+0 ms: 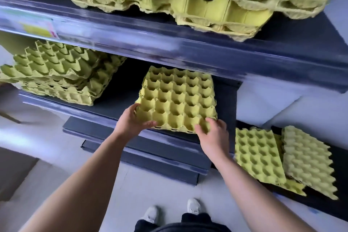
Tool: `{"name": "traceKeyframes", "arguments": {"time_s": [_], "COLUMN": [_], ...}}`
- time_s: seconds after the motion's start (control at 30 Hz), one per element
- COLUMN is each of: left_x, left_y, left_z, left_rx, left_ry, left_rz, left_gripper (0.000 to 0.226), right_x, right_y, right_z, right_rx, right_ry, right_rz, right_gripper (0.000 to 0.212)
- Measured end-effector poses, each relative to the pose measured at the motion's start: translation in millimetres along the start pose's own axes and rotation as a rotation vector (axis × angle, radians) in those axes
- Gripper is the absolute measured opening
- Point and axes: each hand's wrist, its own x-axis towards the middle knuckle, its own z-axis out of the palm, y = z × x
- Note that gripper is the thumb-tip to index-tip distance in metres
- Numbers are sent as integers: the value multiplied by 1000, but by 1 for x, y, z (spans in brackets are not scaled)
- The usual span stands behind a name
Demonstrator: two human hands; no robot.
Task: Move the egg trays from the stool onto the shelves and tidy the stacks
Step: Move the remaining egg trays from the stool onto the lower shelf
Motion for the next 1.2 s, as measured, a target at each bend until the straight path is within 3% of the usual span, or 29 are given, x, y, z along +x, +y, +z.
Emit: {"name": "traceKeyframes", "arguments": {"time_s": [0.1, 0.23, 0.43, 0.67, 0.87, 1.2], "left_x": [20, 38, 47, 23, -32, -150], "left_y": [-9, -20, -36, -4, 50, 109], "left_z": [-10, -16, -15, 5, 71, 252], "left_rx": [72, 116, 311, 589, 630, 605], "left_ry": [-53, -111, -151, -12, -151, -389], "left_rz": [26, 57, 88, 388, 616, 823], "left_gripper": [91, 75, 85, 61, 50, 44], "right_x": [-5, -10, -17, -39, -75, -145], "right_y": [-11, -20, -23, -4, 54, 220], "right_z": [13, 25, 29, -15, -73, -177], "right_rx": [-17, -32, -55, -89, -207, -240], "right_ry": [15, 29, -29, 104, 241, 286], "right_rz": [57, 94, 84, -12, -36, 167], "right_gripper": [52, 51, 47, 45, 33, 28]}}
